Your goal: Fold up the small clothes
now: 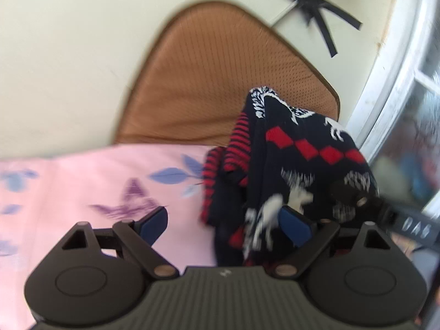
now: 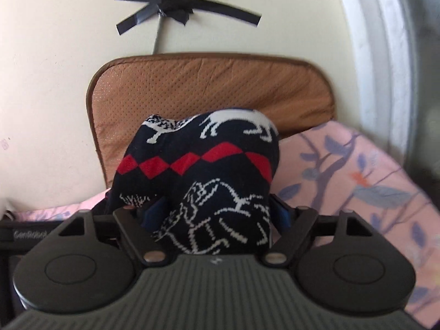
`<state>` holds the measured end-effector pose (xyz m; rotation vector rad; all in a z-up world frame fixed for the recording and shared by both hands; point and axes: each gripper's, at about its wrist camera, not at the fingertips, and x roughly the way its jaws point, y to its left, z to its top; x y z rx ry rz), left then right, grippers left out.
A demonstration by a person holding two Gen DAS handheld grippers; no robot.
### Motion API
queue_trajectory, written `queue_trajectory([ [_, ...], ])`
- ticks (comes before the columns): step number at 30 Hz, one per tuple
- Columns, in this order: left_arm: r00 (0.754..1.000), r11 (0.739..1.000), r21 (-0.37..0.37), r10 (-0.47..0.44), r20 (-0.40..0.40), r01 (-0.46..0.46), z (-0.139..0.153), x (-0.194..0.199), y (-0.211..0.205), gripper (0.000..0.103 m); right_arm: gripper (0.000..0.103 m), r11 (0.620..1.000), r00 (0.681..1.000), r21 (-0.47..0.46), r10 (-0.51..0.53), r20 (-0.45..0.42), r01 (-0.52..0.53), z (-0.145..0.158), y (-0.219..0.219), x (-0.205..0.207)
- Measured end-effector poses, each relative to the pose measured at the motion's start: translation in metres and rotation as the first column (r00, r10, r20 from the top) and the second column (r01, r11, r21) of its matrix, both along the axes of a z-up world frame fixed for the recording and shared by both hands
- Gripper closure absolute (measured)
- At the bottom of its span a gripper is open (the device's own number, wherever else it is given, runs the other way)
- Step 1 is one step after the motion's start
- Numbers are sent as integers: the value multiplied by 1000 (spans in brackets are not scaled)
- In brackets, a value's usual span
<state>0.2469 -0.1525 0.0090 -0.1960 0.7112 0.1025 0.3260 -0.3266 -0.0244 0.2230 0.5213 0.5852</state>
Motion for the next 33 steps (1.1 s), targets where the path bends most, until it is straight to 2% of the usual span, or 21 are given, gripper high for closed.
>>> queue_trajectory([
  [2, 999, 995, 93, 30, 15, -31, 8, -30, -10, 12, 14, 999, 999, 17, -40, 12, 40, 0, -9, -23],
  [5, 998, 987, 146, 56, 41, -61, 11, -73, -20, 10, 12, 997, 997, 26, -72, 20, 71, -2, -18, -67],
  [10, 996, 983, 167, 63, 68, -74, 9, -141, -25, 0, 7, 996, 996, 34, -79, 45, 78, -11, -28, -147],
  [17, 997, 985, 155, 68, 28, -71, -8, -203, -11, 0, 7, 993, 994, 41, -109, 6, 109, -27, -20, -218],
  [23, 996, 976, 201, 82, 30, -86, -20, -230, -1, 0, 7, 987, 987, 29, -160, -17, 160, -40, -7, -247],
  [26, 996, 982, 170, 81, 26, -84, -21, -234, 3, 0, 7, 983, 983, -1, -182, -3, 182, -43, -2, -252],
  [33, 996, 983, 163, 74, 42, -79, -22, -237, 2, 0, 6, 978, 978, 11, -208, -25, 209, -45, -5, -251],
])
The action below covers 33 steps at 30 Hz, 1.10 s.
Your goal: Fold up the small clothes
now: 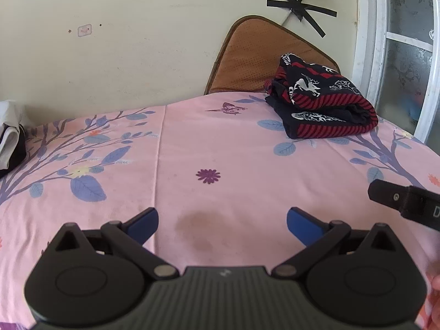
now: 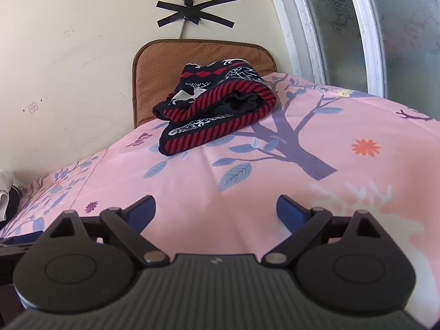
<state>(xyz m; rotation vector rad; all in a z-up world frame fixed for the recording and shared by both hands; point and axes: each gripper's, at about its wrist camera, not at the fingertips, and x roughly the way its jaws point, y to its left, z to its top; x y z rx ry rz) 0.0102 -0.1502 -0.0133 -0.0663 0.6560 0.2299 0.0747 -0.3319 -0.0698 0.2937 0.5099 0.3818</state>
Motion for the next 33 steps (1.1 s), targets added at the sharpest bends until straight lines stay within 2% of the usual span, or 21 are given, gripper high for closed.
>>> queue_trajectory([
  [10, 1000, 1000, 6, -5, 14, 5, 0, -3, -3, 0, 5, 1000, 1000, 3, -13, -4, 13, 0, -1, -1],
  [14, 1000, 1000, 8, -11, 22, 11, 0, -5, -4, 0, 0, 1000, 1000, 11, -12, -3, 13, 0, -1, -2],
  [26, 998, 1000, 23, -2, 68, 0, 4, -11, -5, 0, 0, 1000, 1000, 23, -8, -4, 8, 0, -2, -4],
  [33, 998, 999, 42, -6, 67, 3, 4, -13, -6, 0, 0, 1000, 1000, 24, -1, -7, 1, 0, -2, -3],
])
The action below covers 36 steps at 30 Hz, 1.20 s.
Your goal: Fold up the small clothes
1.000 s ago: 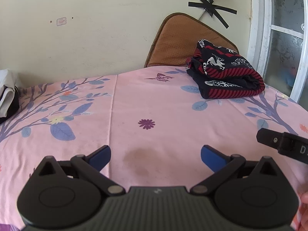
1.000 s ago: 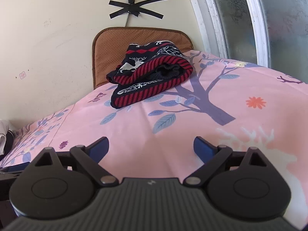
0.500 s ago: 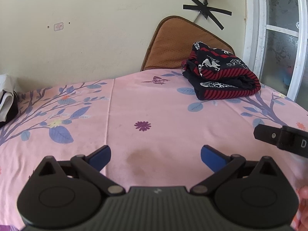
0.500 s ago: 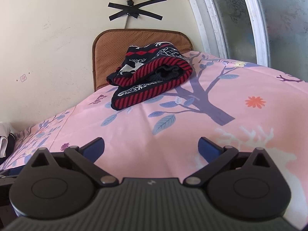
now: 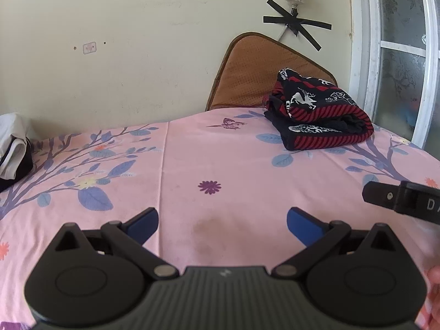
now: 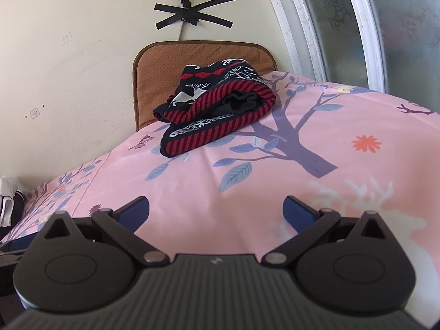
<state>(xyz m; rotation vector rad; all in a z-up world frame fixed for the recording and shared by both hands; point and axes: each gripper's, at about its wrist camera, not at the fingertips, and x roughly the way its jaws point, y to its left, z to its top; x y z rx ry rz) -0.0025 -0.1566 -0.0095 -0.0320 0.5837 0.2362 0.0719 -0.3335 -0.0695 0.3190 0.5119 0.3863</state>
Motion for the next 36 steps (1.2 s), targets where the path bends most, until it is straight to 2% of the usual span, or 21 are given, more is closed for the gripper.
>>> queue_trajectory([
  [9, 999, 999, 36, 37, -12, -37, -2, 1, -2, 0, 0, 1000, 1000, 11, 14, -1, -14, 0, -1, 1],
  [13, 998, 998, 28, 59, -20, -59, -3, 1, 1, 0, 0, 1000, 1000, 17, 20, -1, -20, 0, -1, 2],
  [19, 997, 998, 14, 67, -37, -66, -5, 2, 4, 0, 0, 1000, 1000, 19, 20, -1, -20, 0, -1, 2],
  [36, 998, 998, 28, 56, -9, -55, -2, -3, 1, 0, 0, 999, 1000, 23, 24, -1, -24, -1, -2, 2],
])
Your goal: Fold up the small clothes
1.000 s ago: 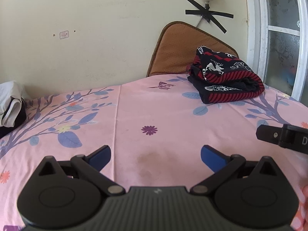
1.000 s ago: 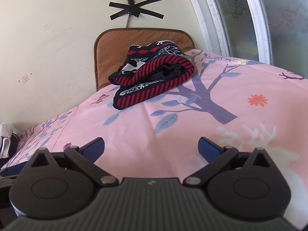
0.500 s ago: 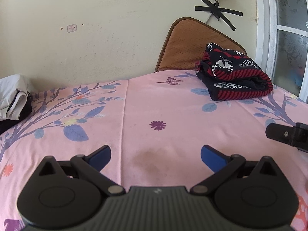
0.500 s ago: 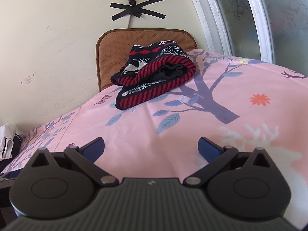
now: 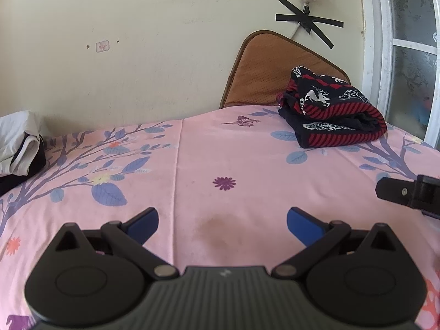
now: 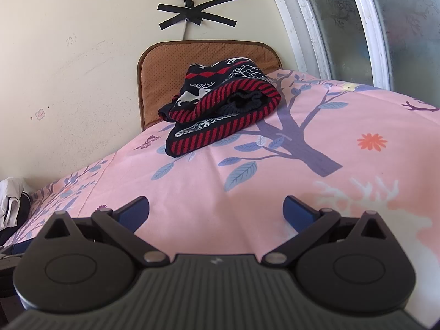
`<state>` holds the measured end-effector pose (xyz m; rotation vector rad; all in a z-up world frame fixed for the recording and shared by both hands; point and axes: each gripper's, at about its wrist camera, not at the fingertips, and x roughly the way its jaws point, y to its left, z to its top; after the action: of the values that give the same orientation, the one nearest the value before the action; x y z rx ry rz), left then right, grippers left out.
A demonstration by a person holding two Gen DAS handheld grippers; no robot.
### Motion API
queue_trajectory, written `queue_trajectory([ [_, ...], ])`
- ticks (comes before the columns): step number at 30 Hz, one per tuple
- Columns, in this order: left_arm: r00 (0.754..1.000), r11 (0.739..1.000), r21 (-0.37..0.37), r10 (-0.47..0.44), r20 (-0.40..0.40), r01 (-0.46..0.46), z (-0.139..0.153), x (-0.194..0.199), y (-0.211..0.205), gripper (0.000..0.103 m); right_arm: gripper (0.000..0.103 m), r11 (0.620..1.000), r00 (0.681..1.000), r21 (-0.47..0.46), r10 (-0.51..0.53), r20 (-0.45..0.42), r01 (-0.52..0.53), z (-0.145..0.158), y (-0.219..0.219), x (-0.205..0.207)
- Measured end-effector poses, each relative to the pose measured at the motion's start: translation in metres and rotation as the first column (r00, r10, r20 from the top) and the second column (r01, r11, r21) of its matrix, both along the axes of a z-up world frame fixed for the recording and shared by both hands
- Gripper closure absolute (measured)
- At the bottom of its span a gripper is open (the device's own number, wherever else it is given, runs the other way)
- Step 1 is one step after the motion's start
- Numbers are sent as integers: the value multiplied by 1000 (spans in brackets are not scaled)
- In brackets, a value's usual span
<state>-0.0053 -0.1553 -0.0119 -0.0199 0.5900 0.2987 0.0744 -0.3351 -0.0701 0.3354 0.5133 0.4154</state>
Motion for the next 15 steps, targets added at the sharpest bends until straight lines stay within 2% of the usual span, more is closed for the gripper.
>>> queue_trajectory([
  [8, 1000, 1000, 17, -4, 13, 4, 1, -2, -3, 0, 0, 1000, 1000, 0, -1, 0, 1, 0, 0, 0],
  [15, 1000, 1000, -1, 16, 21, -16, 2, -3, -1, 0, 0, 1000, 1000, 0, -1, 0, 1, 0, 0, 0],
])
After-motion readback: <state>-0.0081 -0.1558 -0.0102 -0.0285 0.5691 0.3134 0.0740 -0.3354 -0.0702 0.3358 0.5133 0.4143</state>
